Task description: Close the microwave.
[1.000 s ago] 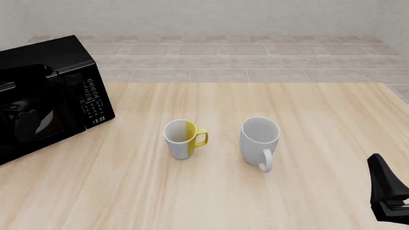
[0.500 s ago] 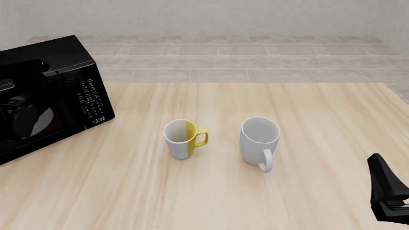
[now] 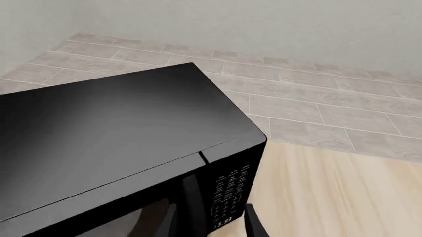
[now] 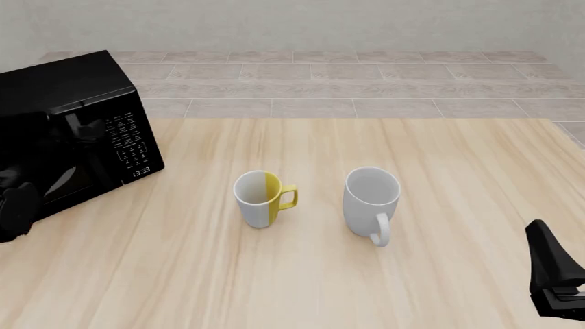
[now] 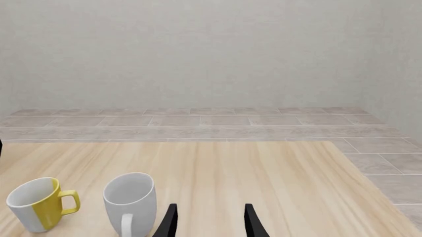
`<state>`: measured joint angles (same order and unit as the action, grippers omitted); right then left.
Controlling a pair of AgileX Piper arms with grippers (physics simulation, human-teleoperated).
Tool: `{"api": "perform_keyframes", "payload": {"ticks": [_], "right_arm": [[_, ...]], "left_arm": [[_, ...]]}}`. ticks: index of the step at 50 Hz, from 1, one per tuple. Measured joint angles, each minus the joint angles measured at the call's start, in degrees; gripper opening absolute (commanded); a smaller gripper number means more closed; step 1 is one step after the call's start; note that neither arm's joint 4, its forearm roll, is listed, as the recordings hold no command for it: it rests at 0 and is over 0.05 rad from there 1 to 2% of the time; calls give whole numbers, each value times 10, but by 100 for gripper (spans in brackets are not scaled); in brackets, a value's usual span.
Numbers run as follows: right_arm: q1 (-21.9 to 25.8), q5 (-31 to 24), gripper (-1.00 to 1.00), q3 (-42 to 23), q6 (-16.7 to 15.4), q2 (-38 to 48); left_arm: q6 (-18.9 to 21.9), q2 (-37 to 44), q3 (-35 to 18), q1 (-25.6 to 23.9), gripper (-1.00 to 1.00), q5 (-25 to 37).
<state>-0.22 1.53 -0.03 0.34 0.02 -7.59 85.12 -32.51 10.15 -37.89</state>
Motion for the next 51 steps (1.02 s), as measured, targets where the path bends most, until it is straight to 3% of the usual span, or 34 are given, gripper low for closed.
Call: {"api": "perform_keyframes", "payload": {"ticks": [11, 20, 38, 51], "right_arm": [[1, 2, 100, 0, 0, 0], [0, 4, 100, -1, 1, 0], [-1, 7, 100, -1, 1, 0], [-1, 6, 100, -1, -1, 0]], "left_arm": [[49, -179, 129, -7, 100, 46], [74, -363, 187, -24, 100, 155], [102, -705, 206, -69, 100, 447], [109, -812, 178, -96, 100, 556]]}}
